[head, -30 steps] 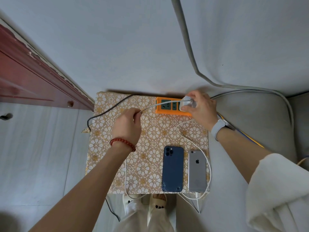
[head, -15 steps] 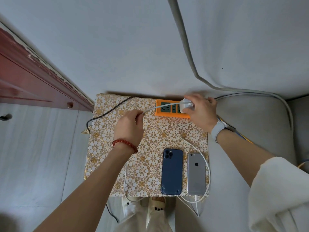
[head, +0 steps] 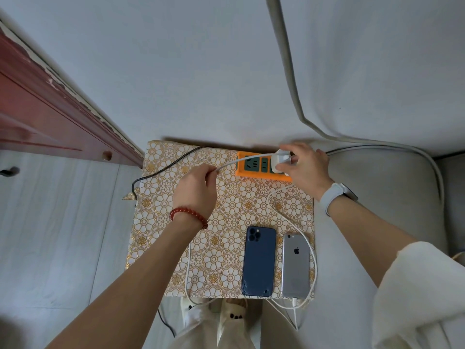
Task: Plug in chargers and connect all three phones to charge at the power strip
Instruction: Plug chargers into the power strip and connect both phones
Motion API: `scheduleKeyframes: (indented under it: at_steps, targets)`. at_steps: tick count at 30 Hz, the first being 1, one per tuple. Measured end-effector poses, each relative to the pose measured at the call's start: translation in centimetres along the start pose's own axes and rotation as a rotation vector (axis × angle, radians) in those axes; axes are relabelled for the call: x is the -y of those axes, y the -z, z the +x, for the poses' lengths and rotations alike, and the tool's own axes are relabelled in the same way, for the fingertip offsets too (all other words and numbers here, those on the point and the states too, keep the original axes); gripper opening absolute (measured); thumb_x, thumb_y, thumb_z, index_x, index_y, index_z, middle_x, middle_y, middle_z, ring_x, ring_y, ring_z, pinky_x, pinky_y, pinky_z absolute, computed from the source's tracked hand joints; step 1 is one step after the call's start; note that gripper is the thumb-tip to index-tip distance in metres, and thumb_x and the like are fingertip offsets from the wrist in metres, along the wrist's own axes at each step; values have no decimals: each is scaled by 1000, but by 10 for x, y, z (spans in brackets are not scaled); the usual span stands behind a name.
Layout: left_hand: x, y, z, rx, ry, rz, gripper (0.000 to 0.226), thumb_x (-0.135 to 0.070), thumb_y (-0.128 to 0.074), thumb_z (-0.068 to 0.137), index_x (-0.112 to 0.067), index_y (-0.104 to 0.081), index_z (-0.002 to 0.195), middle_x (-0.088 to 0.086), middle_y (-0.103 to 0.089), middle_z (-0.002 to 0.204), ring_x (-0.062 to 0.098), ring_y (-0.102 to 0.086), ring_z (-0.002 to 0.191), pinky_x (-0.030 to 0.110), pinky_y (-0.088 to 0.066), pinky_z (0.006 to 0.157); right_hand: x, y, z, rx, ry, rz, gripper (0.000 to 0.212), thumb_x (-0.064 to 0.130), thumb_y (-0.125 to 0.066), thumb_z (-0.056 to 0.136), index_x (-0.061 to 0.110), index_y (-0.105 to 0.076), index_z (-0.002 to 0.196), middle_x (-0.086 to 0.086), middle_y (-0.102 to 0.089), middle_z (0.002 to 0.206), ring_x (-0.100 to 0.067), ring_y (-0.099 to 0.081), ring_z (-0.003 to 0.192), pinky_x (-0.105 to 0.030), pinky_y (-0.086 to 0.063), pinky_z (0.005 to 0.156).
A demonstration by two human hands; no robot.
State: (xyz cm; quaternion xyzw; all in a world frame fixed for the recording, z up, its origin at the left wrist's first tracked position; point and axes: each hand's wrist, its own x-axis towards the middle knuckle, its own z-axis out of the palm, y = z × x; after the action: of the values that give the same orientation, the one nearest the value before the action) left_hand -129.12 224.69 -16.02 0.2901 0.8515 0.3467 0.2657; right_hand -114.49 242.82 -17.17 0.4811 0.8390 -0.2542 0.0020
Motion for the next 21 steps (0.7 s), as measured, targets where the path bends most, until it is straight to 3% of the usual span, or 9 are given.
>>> scheduleKeyframes:
  at_steps: [4,7,12,21]
  targets:
    - [-3,0,2,2,-4,-1,18,-21,-47,91,-13,-63,94,2,-63,86,19,-55,68,32,-50,61,-3,-2,-4,-49,54,-138,39,32,-65,77,24,-58,115,1,-56,124,-21,-48,117,-51,-10,109]
    - [-5,-3,3,19,-31,8,18,-21,-48,91,-13,-64,95,-3,-60,84,15,-54,71,25,-43,57,-5,1,-6,-74,49,-224,39,36,-65,77,25,-58,114,0,-58,121,-23,-40,121,-55,-13,108]
    - [-9,-10,4,38,-37,4,18,-21,-47,91,-14,-64,95,-5,-59,80,12,-50,62,20,-37,50,-7,6,-5,-52,68,-257,38,34,-64,78,24,-57,114,-1,-59,121,-23,-41,119,-50,-23,104]
    - [-10,-8,6,43,-26,2,19,-21,-46,91,-14,-63,95,0,-61,82,15,-51,64,26,-41,55,-7,4,-10,-62,70,-234,38,31,-64,79,21,-56,115,-2,-59,122,-27,-44,114,-42,-29,96]
